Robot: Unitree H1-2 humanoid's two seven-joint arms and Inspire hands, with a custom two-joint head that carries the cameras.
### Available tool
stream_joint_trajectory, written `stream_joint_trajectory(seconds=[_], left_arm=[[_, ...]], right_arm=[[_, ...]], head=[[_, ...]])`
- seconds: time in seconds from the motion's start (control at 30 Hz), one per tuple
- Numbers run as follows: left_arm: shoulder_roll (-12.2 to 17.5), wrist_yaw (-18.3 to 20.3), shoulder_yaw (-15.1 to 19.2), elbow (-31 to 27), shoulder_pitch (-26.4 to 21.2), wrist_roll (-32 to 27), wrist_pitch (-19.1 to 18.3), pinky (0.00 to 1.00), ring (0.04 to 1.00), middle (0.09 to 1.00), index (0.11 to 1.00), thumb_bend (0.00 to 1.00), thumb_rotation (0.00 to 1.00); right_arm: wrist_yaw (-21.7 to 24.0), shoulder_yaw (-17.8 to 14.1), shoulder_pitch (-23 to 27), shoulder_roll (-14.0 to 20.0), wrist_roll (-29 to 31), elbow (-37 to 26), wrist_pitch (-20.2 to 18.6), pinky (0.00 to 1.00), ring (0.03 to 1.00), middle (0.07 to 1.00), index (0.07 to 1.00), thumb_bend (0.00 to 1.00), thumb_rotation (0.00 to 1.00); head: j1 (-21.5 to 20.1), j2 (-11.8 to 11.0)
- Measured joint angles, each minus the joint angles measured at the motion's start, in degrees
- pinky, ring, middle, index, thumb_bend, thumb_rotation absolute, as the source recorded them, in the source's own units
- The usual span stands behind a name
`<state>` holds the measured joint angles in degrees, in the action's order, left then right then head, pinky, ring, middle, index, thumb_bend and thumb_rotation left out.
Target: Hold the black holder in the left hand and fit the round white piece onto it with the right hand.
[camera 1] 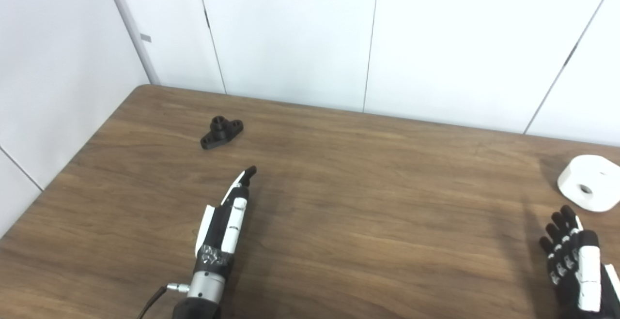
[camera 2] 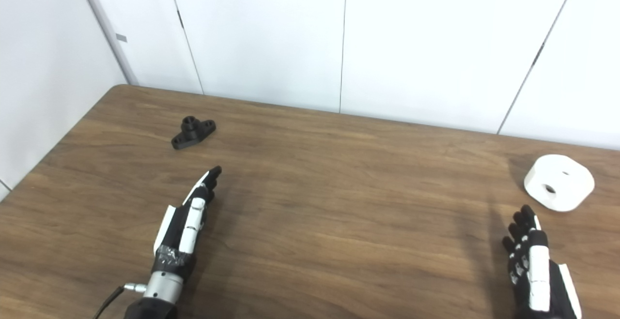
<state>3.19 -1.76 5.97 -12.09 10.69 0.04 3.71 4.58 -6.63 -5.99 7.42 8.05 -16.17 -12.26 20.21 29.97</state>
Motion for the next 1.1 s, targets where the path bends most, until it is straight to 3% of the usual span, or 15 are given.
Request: stream_joint_trajectory(seconds=[0.33, 0.67, 1.1], left_arm=[[0.01, -0.02, -0.33, 0.43, 0.15, 0.08, 1.11, 1.0, 1.0, 0.993, 0.959, 0.42, 1.0], [-0.02, -0.13, -0.52, 0.44, 0.17, 0.27, 1.12, 1.0, 1.0, 0.985, 0.946, 0.51, 0.88], [-0.1, -0.44, -0.74, 0.48, 0.2, 0.49, 1.36, 1.0, 1.0, 0.978, 0.937, 0.5, 0.88]], right_arm=[[0.85, 0.07, -0.38, 0.01, 0.53, 0.62, 1.56, 1.0, 1.0, 1.0, 1.0, 0.61, 1.0], [0.87, -0.05, -0.48, 0.0, 0.94, 0.85, 1.97, 1.0, 1.0, 1.0, 1.0, 0.58, 1.0], [1.06, 0.0, -0.69, 0.01, 1.59, 1.67, 3.47, 1.0, 1.0, 1.0, 1.0, 0.59, 1.0]], head=[[-1.66, -1.05], [-1.93, -1.49], [-1.58, -3.25]])
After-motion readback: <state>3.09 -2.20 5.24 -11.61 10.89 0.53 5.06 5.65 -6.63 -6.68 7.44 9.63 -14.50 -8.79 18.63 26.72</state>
